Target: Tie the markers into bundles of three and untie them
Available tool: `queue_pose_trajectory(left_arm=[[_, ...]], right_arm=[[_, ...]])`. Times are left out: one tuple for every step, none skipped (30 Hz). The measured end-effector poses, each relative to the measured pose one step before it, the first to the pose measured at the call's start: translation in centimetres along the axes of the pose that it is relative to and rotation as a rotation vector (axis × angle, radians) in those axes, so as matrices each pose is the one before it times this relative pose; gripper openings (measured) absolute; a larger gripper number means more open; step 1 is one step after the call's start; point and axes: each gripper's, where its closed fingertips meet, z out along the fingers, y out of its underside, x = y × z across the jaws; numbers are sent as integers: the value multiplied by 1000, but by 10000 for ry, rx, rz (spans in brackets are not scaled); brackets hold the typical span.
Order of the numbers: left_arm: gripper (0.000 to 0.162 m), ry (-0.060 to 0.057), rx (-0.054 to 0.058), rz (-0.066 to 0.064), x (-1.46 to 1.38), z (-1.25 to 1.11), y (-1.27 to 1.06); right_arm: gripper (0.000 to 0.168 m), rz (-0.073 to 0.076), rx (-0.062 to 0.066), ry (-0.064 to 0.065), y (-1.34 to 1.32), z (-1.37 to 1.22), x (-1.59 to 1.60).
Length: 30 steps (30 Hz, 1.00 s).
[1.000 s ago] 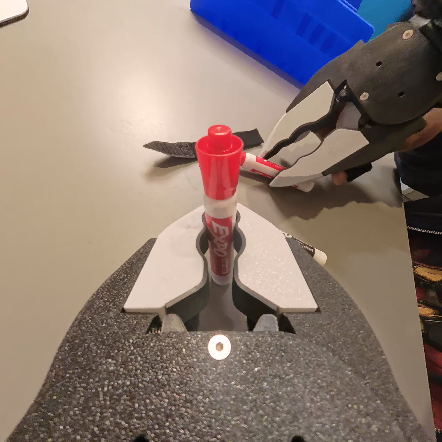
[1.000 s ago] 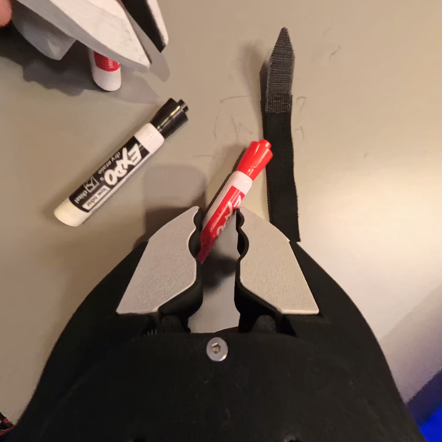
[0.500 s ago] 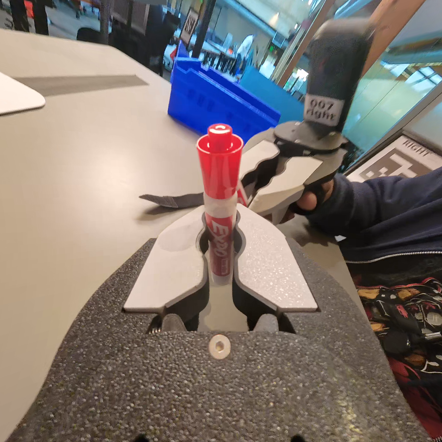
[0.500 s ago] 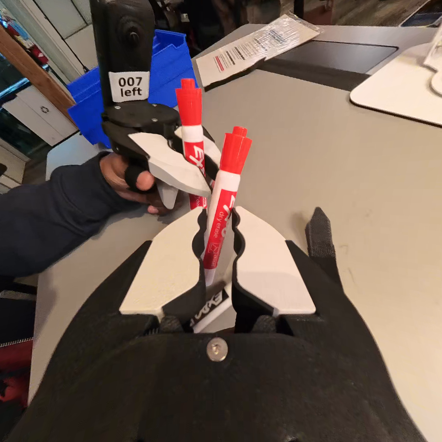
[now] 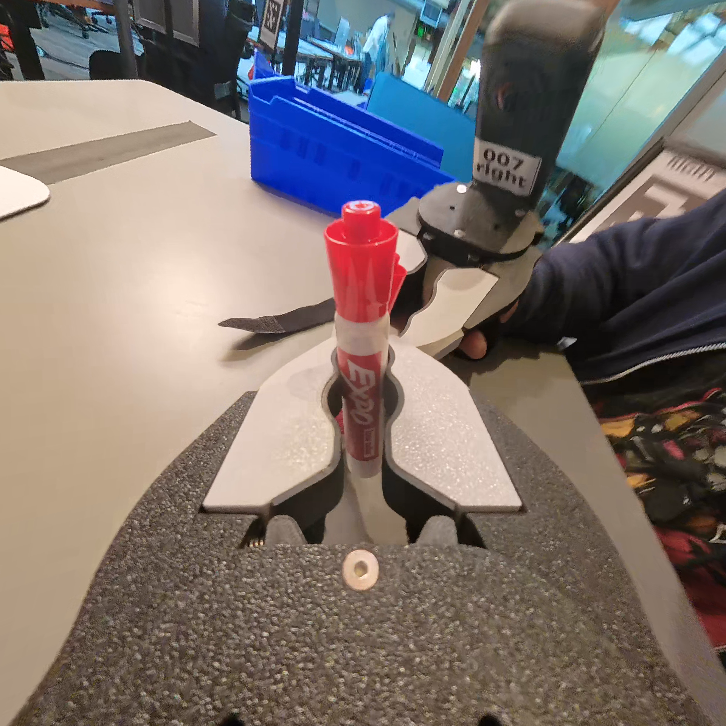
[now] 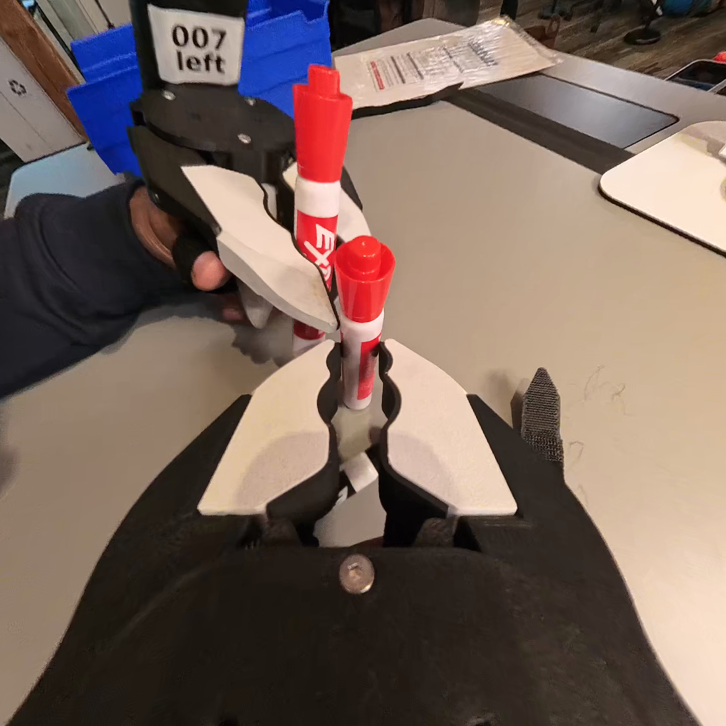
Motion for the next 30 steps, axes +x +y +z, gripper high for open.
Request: queue_pose_trajectory(left_arm=[[17,-110,-200,428,54,-17,216],[17,-99,-152,402,77,-2,164],[16,-108,-41,325,56,-2,25],[16,-110,-42,205,-23,37,30],[16,-70,-25,81,-31,48,16],[16,-18,-1,33,-18,3,-4],[16,16,0,31,20,-25,0],[17,29,-11,26,19,-43,25],[17,13,-15,34,-2,-61,23],[17,-14,-13,69,-13,-54,28],[17,-31,-18,113,-14,-57,22],[17,-42,-20,86,-23,-39,27],[17,-11,-22,33,-2,-14,34],[17,36,-10,28,54,0,15],[17,43,-13,40,88,12,20],[17,26,-11,40,74,7,10],[17,11,-18,28,31,14,31],[17,12,-88,13,25,34,120],[19,21,-194,18,35,89,258],[19,19,-161,33,52,73,228],[19,16,-72,18,32,20,104],[19,22,-16,-3,16,-12,30],[18,-15,0,-30,-56,-33,14],[18,2,2,-42,-50,-52,16],[18,18,4,-49,-38,-54,12],[18,6,5,-42,-39,-41,8],[18,2,5,-23,-29,-13,2],[19,11,-11,0,16,14,7],[19,-3,-6,0,0,7,15],[19,30,-2,-10,33,-5,2]], right_arm=[[18,-42,-110,-113,182,94,-123],[18,-6,-61,-143,106,71,-147],[18,8,-17,-119,11,8,-81],[18,-19,-46,-57,5,-12,3],[18,-73,-38,-17,5,-5,24],[18,-105,-37,-9,5,6,8],[19,-103,-28,-9,-2,13,-32],[19,-92,-31,-1,-12,38,-40],[19,-97,-36,14,-14,30,-28],[19,-94,-33,19,-19,54,-22],[19,-81,-30,10,-13,51,-22],[19,-58,-33,6,9,48,-1],[19,-24,-27,-22,29,34,-11],[19,5,-35,-68,59,28,-59],[19,15,-54,-84,87,27,-75],[19,14,-49,-61,89,36,-53],[19,2,-68,-34,118,83,-46],[19,-32,-91,-27,153,104,-50],[18,-58,-111,-46,168,132,-94],[19,-62,-128,-32,181,153,-90],[19,-70,-69,-23,93,132,-67],[18,-26,-34,-18,5,118,-27],[18,8,-32,-20,-37,80,-8],[18,3,-49,-46,-22,73,3],[18,3,-60,-68,-15,71,-5],[18,-2,-60,-75,-8,75,-9],[19,-20,-55,-81,-5,86,-32],[19,-38,-52,-90,1,96,-59],[19,-52,-58,-64,12,108,-42],[19,-75,-52,-65,20,128,-63]])
